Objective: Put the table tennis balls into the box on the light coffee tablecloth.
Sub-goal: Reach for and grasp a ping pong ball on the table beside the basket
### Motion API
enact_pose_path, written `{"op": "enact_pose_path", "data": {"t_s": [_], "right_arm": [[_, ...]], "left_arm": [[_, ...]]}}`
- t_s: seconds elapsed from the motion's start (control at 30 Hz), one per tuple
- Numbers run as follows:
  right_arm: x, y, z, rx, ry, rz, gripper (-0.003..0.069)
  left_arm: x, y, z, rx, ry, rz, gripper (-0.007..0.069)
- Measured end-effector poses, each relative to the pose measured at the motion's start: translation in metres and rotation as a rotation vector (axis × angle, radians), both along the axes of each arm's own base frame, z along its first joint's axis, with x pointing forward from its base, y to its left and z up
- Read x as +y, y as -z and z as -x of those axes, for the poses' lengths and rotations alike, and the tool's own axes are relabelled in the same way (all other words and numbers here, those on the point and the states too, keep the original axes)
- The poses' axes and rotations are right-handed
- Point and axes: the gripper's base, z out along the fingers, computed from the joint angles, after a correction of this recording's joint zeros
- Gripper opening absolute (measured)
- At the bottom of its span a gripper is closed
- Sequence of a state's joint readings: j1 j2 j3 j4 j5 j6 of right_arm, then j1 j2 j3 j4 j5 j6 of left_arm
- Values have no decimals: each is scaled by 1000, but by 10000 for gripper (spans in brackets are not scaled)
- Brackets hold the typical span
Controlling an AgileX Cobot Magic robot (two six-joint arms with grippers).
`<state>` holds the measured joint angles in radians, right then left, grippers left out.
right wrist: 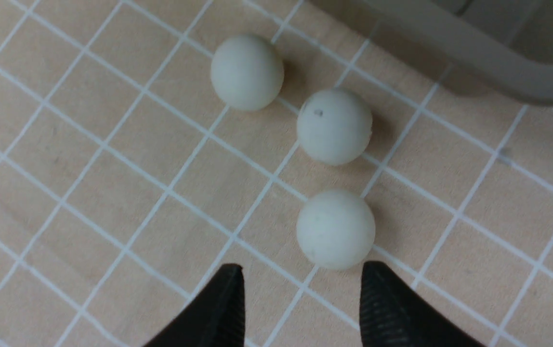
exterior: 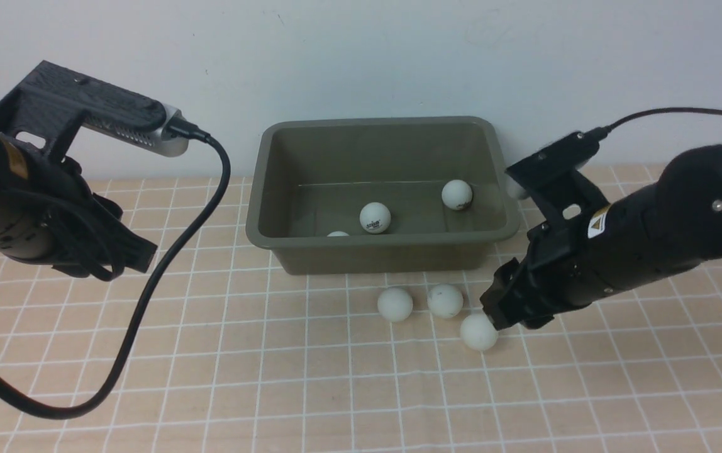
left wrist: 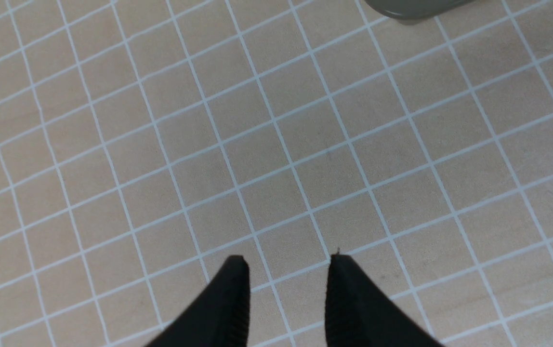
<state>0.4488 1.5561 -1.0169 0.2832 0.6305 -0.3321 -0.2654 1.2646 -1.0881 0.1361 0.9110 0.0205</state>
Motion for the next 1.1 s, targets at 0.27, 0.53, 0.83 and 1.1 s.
{"op": "enact_pose_path", "data": {"t_s": [0.27, 0.53, 0.83, 1.1], "right_arm": [[5, 22, -9, 42, 22, -2, 422], [10, 60, -21, 106, 36, 36, 439], [12, 75, -30, 81, 58, 32, 439], [14, 89, -36, 74, 83, 26, 439]], "left_arm": [[0, 0, 0, 0, 0, 0, 172], [0, 0, 0, 0, 0, 0, 172], [0, 0, 0, 0, 0, 0, 172], [0, 0, 0, 0, 0, 0, 172]]}}
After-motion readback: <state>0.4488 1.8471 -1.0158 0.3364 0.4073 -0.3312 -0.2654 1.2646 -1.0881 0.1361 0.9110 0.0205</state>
